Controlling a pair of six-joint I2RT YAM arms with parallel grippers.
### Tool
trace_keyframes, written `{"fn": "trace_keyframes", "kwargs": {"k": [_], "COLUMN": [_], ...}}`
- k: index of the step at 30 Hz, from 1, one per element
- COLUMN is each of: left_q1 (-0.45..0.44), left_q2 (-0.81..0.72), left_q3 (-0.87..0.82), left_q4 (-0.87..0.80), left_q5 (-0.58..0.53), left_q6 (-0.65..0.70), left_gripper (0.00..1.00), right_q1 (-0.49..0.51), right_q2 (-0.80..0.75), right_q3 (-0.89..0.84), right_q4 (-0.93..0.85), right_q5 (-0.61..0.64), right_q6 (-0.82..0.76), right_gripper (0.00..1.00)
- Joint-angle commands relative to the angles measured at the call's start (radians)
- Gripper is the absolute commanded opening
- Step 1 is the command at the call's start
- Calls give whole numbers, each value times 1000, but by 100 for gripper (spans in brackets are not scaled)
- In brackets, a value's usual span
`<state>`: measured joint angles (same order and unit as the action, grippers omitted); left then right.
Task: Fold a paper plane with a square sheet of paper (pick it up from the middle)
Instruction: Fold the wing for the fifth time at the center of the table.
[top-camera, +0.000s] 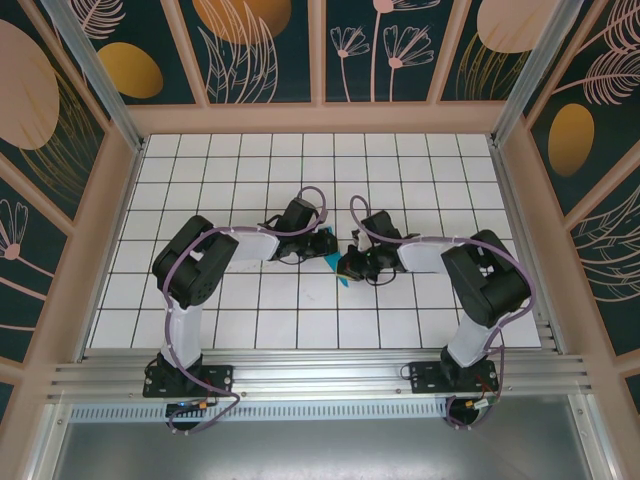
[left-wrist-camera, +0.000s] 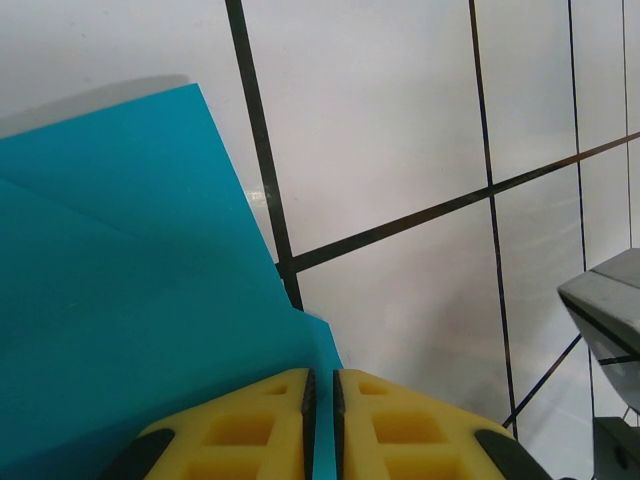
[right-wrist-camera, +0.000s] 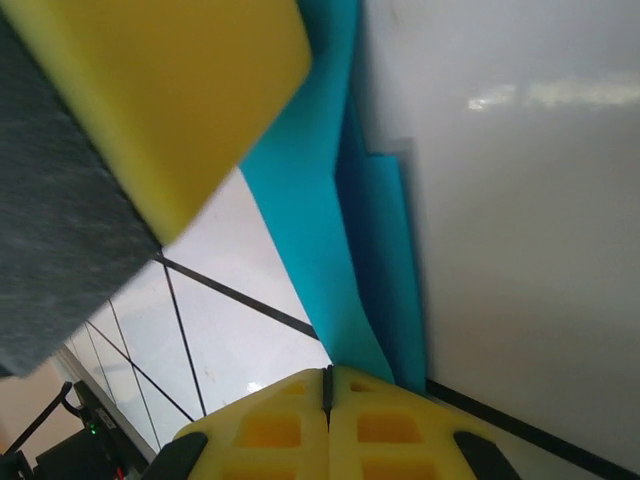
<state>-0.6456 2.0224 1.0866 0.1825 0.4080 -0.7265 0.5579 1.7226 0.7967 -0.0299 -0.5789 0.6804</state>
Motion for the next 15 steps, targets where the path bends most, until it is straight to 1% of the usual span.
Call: {"fn": "trace_keyframes", "kwargs": {"k": [1, 4, 10, 15], "left_q1": [4, 3, 3, 4], "left_q2": [71, 70, 70, 67], "left_q3": [-25, -25, -25, -30], "left_q4": [-101, -100, -100, -109], "left_q5": [-86, -86, -89, -119], "left_q6": [22, 21, 21, 20], "left_gripper": [17, 17, 17, 15], "right_q1": [7, 7, 2, -4], "right_q2": [4, 40, 94, 71], "right_q3": [51, 35, -48, -151], "right_q4": [-49, 10, 31, 60], "right_q5": [-42, -91, -64, -79], "right_q6": [-27, -11, -9, -11], "right_gripper": [0, 0, 0, 0]}}
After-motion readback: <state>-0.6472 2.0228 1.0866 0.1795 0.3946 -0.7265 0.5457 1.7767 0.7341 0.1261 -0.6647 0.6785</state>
